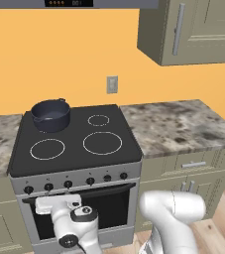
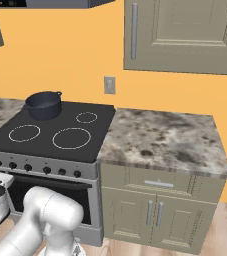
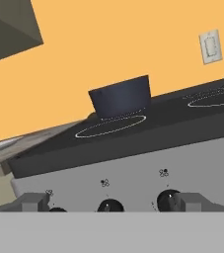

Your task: Retrieve the frozen meat and place it in the pot on a burner. Then turn the burner on.

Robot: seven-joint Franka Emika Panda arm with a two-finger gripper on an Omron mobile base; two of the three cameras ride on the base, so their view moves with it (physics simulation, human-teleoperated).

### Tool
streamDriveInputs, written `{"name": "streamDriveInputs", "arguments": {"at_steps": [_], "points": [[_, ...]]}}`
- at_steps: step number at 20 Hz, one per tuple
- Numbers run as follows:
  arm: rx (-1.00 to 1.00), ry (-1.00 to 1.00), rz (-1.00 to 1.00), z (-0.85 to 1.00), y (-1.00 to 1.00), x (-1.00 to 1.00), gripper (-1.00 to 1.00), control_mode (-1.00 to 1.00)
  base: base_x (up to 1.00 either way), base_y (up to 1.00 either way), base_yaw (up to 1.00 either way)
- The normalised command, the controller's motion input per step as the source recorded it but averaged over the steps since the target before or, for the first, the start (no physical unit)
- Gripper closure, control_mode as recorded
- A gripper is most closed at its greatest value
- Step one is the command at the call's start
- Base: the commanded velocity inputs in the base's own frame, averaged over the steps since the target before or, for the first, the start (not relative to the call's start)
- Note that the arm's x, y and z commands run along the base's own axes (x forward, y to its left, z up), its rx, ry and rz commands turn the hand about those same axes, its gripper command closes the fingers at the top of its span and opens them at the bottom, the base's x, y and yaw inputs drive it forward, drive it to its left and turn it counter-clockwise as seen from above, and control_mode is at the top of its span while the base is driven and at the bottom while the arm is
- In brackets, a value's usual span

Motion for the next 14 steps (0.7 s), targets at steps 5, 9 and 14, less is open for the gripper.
{"name": "streamDriveInputs", "arguments": {"at_steps": [5,9,14], "points": [[0.02,0.02,-0.05,-0.30,0.00,0.00,-1.00,-1.00,0.00,0.00,0.00],[0.00,0.04,0.00,-0.21,0.00,0.00,-1.00,-1.00,0.00,0.00,0.00],[0.00,0.01,0.00,-0.26,0.00,0.00,-1.00,-1.00,0.00,0.00,0.00]]}}
